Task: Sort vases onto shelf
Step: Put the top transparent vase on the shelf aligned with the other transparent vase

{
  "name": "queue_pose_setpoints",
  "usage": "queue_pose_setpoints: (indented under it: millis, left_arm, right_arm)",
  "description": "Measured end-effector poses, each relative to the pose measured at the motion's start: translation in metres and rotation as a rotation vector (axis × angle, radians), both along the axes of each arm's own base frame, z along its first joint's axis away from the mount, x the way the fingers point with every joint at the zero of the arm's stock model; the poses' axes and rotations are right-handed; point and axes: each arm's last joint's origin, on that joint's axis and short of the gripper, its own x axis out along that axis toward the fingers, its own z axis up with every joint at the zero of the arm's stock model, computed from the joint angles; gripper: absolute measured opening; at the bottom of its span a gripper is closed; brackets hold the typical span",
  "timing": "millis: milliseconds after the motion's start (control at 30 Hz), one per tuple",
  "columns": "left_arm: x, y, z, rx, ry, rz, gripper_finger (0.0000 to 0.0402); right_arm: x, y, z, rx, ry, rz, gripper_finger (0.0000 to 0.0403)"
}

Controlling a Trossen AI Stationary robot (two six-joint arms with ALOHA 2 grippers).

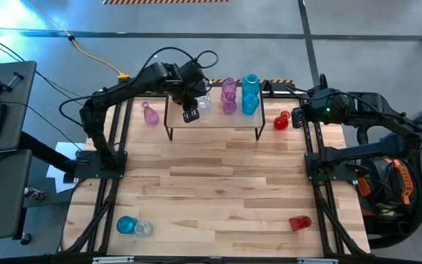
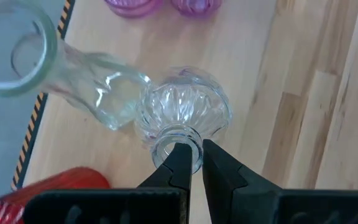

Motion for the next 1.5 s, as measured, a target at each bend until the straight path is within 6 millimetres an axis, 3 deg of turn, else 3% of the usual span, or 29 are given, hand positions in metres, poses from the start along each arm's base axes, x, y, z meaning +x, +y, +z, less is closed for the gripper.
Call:
queue_pose_setpoints:
  millis: [333, 800, 1300, 1500]
  left_arm:
    - [0.001, 0.004, -0.002, 0.003, -0.003, 0.036, 0.0013]
    - [0.001, 0.004, -0.002, -0.006, -0.005, 0.056, 0.0054]
    - [-0.010, 0.000, 0.000, -0.004, 0.069, 0.070, 0.0056]
    - [-0.010, 0.000, 0.007, 0.022, 0.021, 0.073, 0.0056]
  right_arm:
    - [0.000, 0.000, 0.000, -0.004, 0.003, 0.005, 0.0000]
    - [0.000, 0.000, 0.000, -0.003, 0.003, 0.004, 0.0000]
    - [0.000, 0.000, 0.000, -0.008, 0.003, -0.002, 0.0000]
    - [0.000, -0.001, 0.000, -0.021, 0.006, -0.014, 0.0000]
